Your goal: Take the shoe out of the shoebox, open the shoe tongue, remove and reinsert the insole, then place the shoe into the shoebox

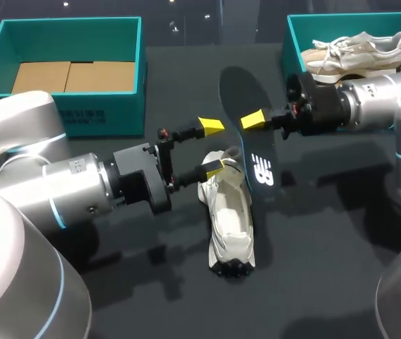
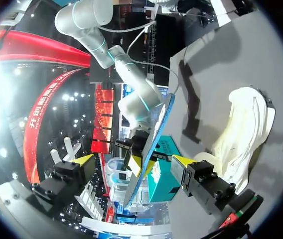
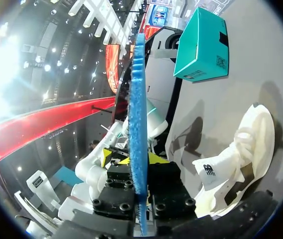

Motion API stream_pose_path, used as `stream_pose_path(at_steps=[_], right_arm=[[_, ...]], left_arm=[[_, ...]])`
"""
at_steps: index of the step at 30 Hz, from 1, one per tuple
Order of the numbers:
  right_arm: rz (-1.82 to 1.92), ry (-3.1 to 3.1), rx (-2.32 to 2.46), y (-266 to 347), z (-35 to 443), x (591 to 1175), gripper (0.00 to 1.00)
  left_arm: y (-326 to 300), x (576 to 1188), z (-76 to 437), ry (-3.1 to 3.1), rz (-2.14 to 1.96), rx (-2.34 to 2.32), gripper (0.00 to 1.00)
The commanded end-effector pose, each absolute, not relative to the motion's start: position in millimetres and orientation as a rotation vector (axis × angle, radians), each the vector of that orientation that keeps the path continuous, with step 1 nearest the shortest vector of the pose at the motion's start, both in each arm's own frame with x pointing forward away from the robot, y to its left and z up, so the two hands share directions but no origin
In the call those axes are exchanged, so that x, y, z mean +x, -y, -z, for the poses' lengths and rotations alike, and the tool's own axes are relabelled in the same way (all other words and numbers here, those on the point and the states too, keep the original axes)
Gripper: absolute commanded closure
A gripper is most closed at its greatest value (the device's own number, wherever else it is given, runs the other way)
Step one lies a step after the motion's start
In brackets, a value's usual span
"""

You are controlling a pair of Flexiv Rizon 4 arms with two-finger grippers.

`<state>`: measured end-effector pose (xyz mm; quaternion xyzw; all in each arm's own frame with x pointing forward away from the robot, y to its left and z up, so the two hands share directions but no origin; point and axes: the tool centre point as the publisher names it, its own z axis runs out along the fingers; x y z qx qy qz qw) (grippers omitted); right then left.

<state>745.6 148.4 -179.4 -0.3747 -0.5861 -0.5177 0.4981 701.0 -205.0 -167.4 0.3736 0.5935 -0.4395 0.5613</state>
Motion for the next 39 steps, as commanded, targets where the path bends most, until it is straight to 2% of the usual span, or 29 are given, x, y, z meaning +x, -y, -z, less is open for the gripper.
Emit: stream_pose_path(at_steps=[1,21,39], right_arm=[[1.251,1.418,-0.903,-147,182,745,1.00],[1.223,1.450,-0.921,-147,188,739,1.00],[1.225,1.470,-0.906,-153,196,742,1.00]], left_arm=[[198,698,163,-1.439,1.031,0.873,0.00],[195,712,157,-1.410,1.151,0.931,0.00],[197,716,157,-1.555,1.067,0.928,0.00]])
